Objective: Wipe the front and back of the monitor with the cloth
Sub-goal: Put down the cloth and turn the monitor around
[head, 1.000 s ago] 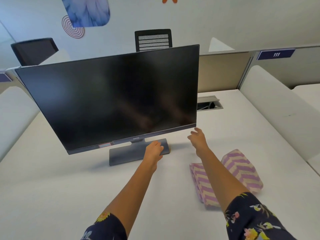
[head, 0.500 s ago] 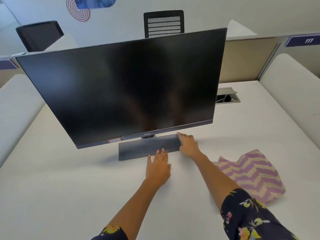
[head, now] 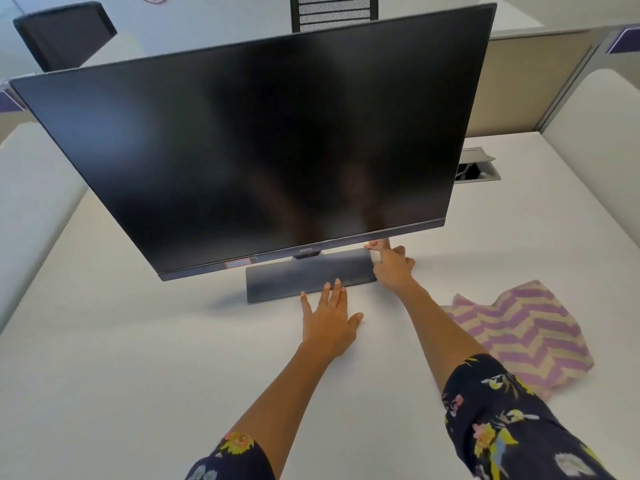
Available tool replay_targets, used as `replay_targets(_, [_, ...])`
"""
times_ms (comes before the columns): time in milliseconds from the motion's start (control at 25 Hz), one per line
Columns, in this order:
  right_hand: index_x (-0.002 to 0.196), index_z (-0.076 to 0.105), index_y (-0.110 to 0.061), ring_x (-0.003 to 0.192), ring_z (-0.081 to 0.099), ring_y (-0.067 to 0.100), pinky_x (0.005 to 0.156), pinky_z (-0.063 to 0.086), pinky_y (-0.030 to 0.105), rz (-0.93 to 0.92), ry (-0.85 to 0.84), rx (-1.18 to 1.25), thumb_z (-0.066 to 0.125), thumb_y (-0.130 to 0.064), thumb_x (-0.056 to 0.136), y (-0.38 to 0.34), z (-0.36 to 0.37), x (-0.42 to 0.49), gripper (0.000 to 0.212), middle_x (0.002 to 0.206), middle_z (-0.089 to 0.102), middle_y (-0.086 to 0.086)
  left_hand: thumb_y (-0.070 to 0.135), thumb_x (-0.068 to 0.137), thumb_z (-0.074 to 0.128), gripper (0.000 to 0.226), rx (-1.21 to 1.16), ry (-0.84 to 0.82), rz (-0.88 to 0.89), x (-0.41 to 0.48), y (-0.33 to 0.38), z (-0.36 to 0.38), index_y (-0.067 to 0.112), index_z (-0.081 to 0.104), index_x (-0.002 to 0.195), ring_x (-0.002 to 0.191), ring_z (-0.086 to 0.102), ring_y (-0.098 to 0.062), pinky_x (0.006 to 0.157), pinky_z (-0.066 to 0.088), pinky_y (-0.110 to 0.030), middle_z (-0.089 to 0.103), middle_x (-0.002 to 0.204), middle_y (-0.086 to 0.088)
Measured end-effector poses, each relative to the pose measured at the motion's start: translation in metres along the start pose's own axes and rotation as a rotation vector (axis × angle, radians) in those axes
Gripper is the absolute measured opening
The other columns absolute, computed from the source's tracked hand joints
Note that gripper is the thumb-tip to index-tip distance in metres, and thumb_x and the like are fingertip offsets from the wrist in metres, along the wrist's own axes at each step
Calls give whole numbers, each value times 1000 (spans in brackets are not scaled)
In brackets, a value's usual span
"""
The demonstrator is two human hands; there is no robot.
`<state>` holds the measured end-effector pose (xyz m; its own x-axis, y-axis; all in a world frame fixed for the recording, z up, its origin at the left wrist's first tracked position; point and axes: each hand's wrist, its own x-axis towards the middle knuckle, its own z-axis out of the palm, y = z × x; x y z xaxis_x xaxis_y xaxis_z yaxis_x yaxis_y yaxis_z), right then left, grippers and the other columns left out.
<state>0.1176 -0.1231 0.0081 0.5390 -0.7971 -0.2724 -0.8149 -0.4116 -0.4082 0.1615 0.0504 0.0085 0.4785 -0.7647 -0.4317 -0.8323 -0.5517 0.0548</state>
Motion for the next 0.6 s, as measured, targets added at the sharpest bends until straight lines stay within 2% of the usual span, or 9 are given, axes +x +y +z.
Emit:
replay_targets(240, [148, 19, -21, 128, 41, 34, 111, 38, 42, 9, 45, -5, 51, -15, 99, -2, 6, -10, 59, 139, 37, 19, 64, 96, 10, 75, 24, -28, 0, -1, -3, -5, 21, -4, 156, 150, -11, -24, 113, -12, -61, -13, 162, 0])
replay_targets(600, [144, 23, -22, 124, 43, 33, 111, 38, 41, 39, 64, 34, 53, -18, 98, -2, 19, -30, 55, 135, 38, 19, 67, 95, 11, 78, 32, -41, 24, -10, -20, -2, 21, -2, 156, 150, -8, -24, 113, -12, -59, -10, 163, 0])
